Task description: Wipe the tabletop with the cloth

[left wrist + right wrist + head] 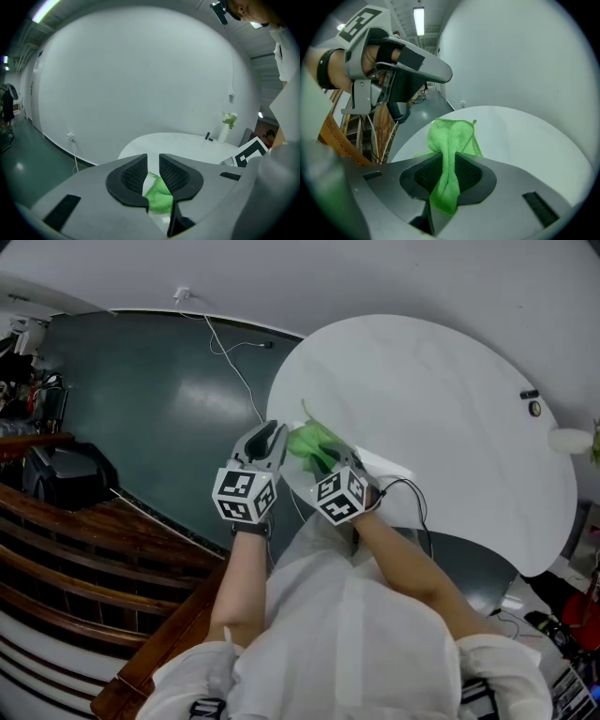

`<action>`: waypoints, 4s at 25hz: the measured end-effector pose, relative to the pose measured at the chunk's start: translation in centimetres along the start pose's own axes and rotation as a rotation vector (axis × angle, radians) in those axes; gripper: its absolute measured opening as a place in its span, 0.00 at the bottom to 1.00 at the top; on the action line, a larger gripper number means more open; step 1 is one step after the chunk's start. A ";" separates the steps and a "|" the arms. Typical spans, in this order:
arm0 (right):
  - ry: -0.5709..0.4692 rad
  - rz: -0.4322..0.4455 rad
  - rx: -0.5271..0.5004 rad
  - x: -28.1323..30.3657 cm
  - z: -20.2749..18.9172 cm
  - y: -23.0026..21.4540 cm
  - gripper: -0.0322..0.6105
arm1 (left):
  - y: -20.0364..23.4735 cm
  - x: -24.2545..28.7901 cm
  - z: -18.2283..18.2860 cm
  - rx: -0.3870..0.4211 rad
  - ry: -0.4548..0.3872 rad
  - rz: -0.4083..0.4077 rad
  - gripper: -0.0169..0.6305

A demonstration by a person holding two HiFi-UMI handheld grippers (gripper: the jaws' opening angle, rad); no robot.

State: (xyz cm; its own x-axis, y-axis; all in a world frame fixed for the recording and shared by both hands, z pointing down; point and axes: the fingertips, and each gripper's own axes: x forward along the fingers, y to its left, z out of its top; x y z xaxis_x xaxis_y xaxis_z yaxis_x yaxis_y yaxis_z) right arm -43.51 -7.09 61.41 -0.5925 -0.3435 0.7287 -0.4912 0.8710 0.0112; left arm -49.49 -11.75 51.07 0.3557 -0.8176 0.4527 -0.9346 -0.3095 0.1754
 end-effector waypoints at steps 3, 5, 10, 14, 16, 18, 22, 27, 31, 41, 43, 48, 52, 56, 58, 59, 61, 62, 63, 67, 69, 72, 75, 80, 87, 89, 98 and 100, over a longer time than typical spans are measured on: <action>-0.002 -0.063 0.057 -2.0 -1.7 -2.2 0.16 | -3.0 1.6 0.3 0.036 0.024 -0.064 0.16; -0.003 -0.111 0.105 -3.5 -2.8 -4.0 0.16 | -5.0 2.7 0.6 0.056 0.038 -0.112 0.16; 0.007 -0.226 0.219 -7.8 -6.9 -9.2 0.16 | -10.1 5.3 1.1 0.102 0.062 -0.204 0.16; 0.011 -0.325 0.316 -12.3 -11.9 -14.0 0.16 | -14.0 7.5 1.4 0.136 0.078 -0.236 0.15; 0.016 -0.372 0.360 -14.8 -14.5 -16.0 0.16 | -15.8 8.3 1.5 0.150 0.081 -0.238 0.16; 0.026 -0.415 0.395 -17.3 -17.1 -17.8 0.16 | -17.5 8.8 1.5 0.158 0.083 -0.237 0.15; 0.039 -0.491 0.458 -21.9 -22.3 -21.1 0.16 | -21.6 9.8 0.8 0.168 0.097 -0.257 0.15; 0.049 -0.555 0.536 -26.9 -28.1 -23.6 0.16 | -26.5 10.8 -0.3 0.171 0.109 -0.277 0.15; 0.066 -0.580 0.548 -30.2 -31.7 -24.5 0.16 | -30.0 11.2 -1.3 0.166 0.115 -0.288 0.15; 0.125 -0.602 0.570 -35.7 -38.9 -23.8 0.16 | -35.2 11.3 -4.1 0.132 0.119 -0.271 0.15; 0.123 -0.591 0.589 -36.0 -39.3 -22.8 0.16 | -35.3 10.9 -4.7 0.122 0.122 -0.260 0.15; 0.094 -0.553 0.648 -34.7 -38.1 -20.8 0.16 | -34.4 9.5 -5.8 0.099 0.130 -0.225 0.15; 0.067 -0.495 0.679 -32.6 -35.7 -19.0 0.16 | -32.7 8.2 -6.3 0.086 0.136 -0.196 0.15; 0.058 -0.421 0.630 -29.7 -32.5 -16.9 0.16 | -30.6 6.9 -6.6 0.069 0.136 -0.166 0.15; 0.056 -0.380 0.598 -28.2 -30.8 -15.6 0.16 | -29.4 6.1 -6.6 0.061 0.134 -0.150 0.15; 0.055 -0.358 0.578 -27.3 -29.9 -14.9 0.16 | -28.6 5.8 -6.6 0.057 0.133 -0.141 0.15; 0.055 -0.319 0.534 -25.6 -28.0 -13.6 0.16 | -27.1 5.1 -6.6 0.050 0.133 -0.119 0.15; 0.056 -0.301 0.513 -24.7 -27.1 -13.0 0.16 | -26.3 4.7 -6.6 0.048 0.134 -0.108 0.15; 0.059 -0.285 0.493 -23.9 -26.2 -12.4 0.16 | -25.4 4.3 -6.7 0.045 0.134 -0.099 0.15; 0.057 -0.220 0.428 -20.7 -22.3 -10.1 0.16 | -22.0 2.7 -7.0 0.029 0.141 -0.060 0.15; 0.055 -0.186 0.394 -19.0 -20.5 -8.8 0.16 | -20.3 1.8 -7.2 0.019 0.145 -0.038 0.15; 0.053 -0.147 0.350 -16.8 -18.0 -6.8 0.16 | -17.5 0.2 -7.4 0.006 0.143 -0.008 0.15; 0.049 -0.117 0.325 -14.7 -15.6 -4.9 0.16 | -14.5 -1.6 -7.3 -0.005 0.135 0.025 0.15; 0.043 -0.043 0.231 -10.8 -11.4 -1.4 0.16 | -9.9 -4.4 -7.2 -0.015 0.126 0.078 0.15; 0.029 0.055 0.147 -6.3 -5.8 3.2 0.16 | -5.5 -6.9 -6.3 -0.012 0.107 0.114 0.14; 0.013 0.095 0.149 -5.1 -4.4 4.3 0.16 | -4.7 -7.0 -5.9 -0.003 0.102 0.108 0.14; -0.010 0.016 0.165 -4.5 -3.4 0.8 0.16 | -5.3 -3.1 -4.1 0.056 0.094 0.009 0.13; -0.006 -0.025 0.199 -5.3 -4.8 -1.1 0.16 | -6.8 -1.4 -3.8 0.077 0.100 -0.031 0.13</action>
State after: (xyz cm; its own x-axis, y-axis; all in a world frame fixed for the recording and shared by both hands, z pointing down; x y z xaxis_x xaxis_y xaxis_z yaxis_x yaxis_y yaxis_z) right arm -36.80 -4.52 60.84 -0.5824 -0.3667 0.7255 -0.6217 0.7759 -0.1069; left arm -43.65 -6.62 52.57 0.3794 -0.7556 0.5340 -0.9193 -0.3734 0.1248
